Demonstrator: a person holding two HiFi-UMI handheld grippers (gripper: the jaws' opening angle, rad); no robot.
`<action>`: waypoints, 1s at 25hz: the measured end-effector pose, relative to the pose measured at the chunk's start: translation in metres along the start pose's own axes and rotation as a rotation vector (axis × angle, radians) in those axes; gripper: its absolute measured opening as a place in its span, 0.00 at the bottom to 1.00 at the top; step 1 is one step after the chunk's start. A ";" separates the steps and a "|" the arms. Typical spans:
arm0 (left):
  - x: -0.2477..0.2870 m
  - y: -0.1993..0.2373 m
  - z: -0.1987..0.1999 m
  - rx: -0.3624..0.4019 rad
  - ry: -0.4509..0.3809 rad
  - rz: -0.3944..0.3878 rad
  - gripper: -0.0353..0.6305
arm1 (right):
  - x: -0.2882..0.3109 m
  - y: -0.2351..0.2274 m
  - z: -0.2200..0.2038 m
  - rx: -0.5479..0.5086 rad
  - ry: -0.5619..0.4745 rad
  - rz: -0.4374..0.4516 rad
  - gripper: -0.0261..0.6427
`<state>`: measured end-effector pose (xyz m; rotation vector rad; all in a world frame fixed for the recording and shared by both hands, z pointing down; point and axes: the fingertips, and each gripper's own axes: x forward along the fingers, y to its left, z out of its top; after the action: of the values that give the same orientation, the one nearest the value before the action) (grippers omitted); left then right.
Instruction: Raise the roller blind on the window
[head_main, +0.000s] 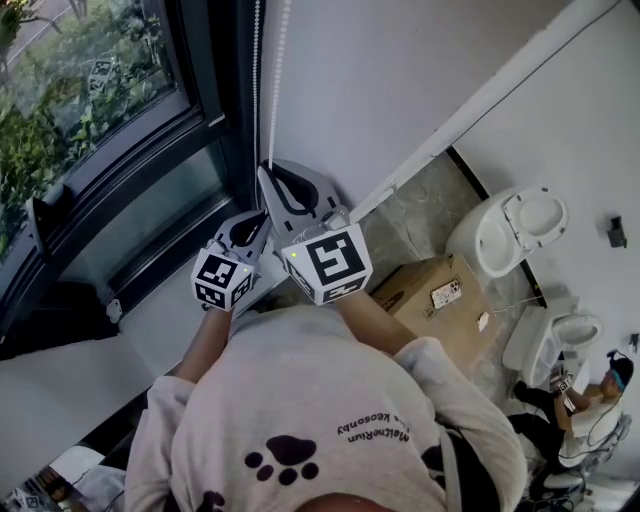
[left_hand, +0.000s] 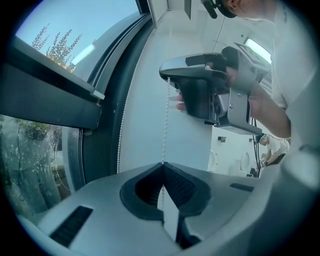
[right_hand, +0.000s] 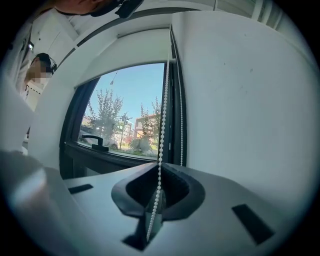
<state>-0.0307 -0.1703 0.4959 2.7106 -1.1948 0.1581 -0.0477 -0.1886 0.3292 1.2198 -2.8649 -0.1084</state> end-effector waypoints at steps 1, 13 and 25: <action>0.000 0.000 -0.004 0.000 0.008 0.002 0.06 | 0.000 0.000 -0.004 0.003 0.004 0.000 0.07; 0.000 -0.004 -0.033 -0.002 0.040 -0.032 0.07 | -0.003 0.004 -0.033 0.014 0.032 -0.002 0.07; -0.030 -0.008 0.014 -0.046 -0.089 -0.079 0.22 | -0.005 0.000 -0.031 0.026 0.024 0.007 0.07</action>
<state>-0.0445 -0.1459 0.4760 2.7452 -1.0974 -0.0003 -0.0426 -0.1872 0.3601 1.2071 -2.8590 -0.0568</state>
